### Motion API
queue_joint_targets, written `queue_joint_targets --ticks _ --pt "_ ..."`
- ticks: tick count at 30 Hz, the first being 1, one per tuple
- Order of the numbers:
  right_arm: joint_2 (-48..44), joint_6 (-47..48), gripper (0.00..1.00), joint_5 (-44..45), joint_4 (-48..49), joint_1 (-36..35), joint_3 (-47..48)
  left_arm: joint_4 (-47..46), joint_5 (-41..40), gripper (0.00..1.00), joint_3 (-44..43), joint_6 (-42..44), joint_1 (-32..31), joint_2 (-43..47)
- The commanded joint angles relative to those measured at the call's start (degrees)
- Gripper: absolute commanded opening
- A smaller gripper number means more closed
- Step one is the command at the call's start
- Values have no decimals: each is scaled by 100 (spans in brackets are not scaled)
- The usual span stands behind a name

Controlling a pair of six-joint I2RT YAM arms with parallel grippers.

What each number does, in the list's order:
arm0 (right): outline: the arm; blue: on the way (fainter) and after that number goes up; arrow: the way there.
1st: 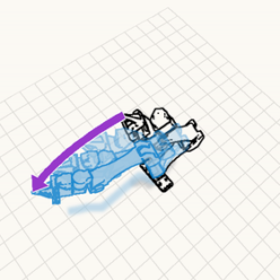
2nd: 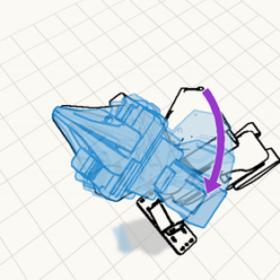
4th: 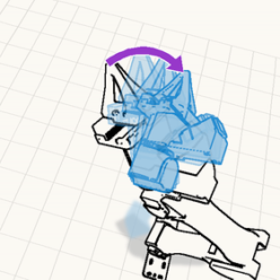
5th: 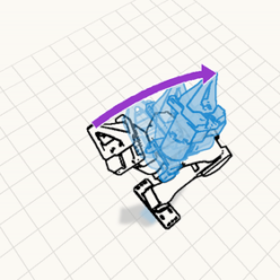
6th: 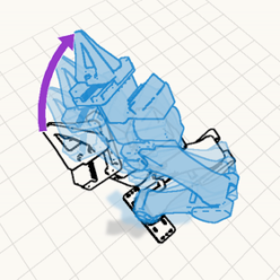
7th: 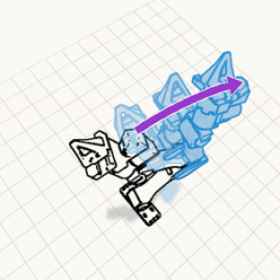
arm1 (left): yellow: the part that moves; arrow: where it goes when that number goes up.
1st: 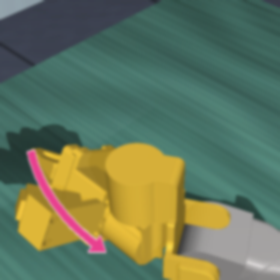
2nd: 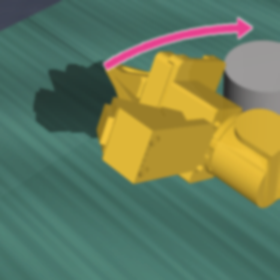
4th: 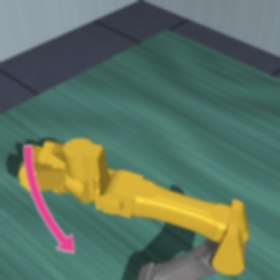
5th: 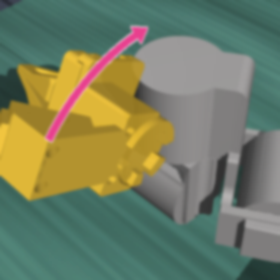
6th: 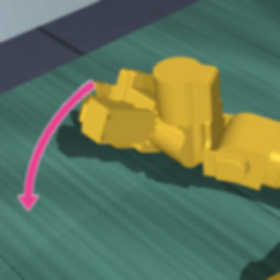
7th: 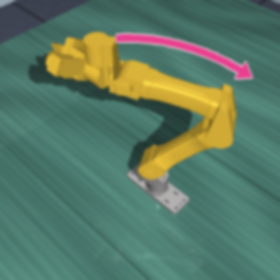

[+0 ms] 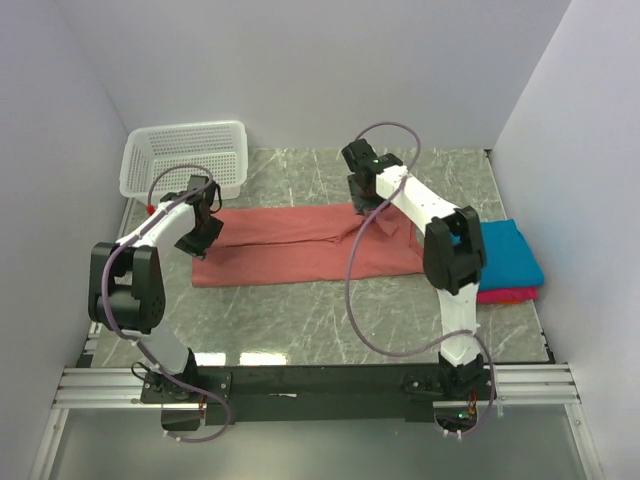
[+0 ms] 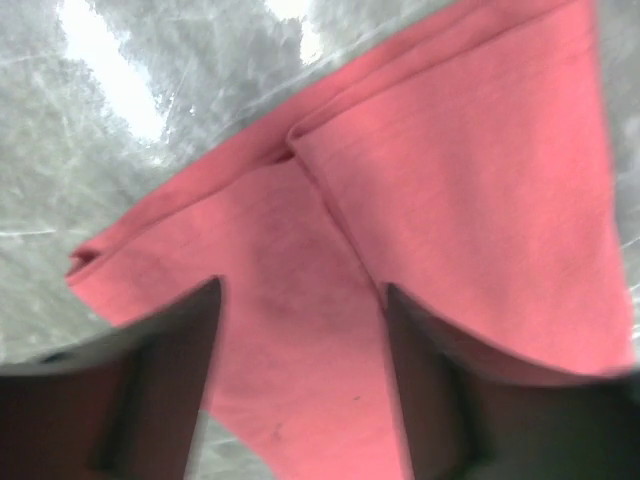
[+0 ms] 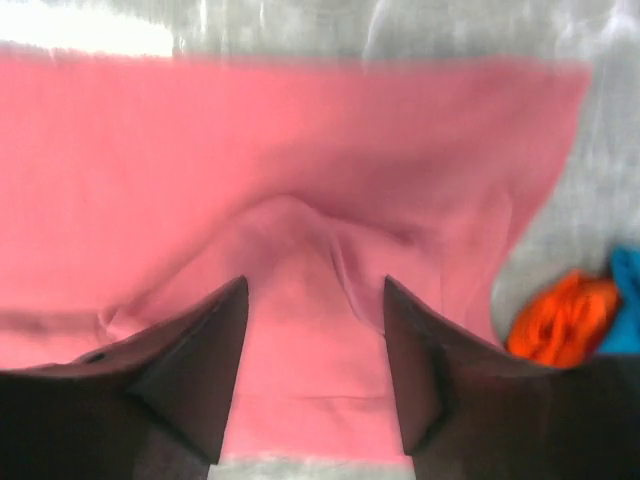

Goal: Fold and stack the t-shirts
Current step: Fold the tshirt

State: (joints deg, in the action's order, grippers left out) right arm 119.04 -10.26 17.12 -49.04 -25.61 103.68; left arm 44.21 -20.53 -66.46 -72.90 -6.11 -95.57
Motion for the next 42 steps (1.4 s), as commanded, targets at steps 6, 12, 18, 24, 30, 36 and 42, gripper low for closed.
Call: queue_joint_targets --ticks 6,12,18,24,30,36,42 --pt "605 -370 76 -227 -11 363 1430 -35 -82 99 -403 197 48 152" --pt "-1160 -652 82 -788 1000 363 -1107 -43 -4 99 -298 469 40 425" --pt "-1832 -1056 89 -1860 1704 354 -2693 -483 427 99 -192 759 -4 478" --pt "-1385 -1363 89 -1889 2055 354 -2730 -500 568 99 -201 883 -22 381" --pt "-876 -1681 89 -1258 2680 390 -2328 -536 560 99 -140 953 -13 504" --pt "-137 -1742 89 -570 3225 706 -1519 -378 463 99 -192 997 -13 574" --pt "259 -1365 89 -587 3041 891 -218 -246 296 99 -192 1015 -13 785"
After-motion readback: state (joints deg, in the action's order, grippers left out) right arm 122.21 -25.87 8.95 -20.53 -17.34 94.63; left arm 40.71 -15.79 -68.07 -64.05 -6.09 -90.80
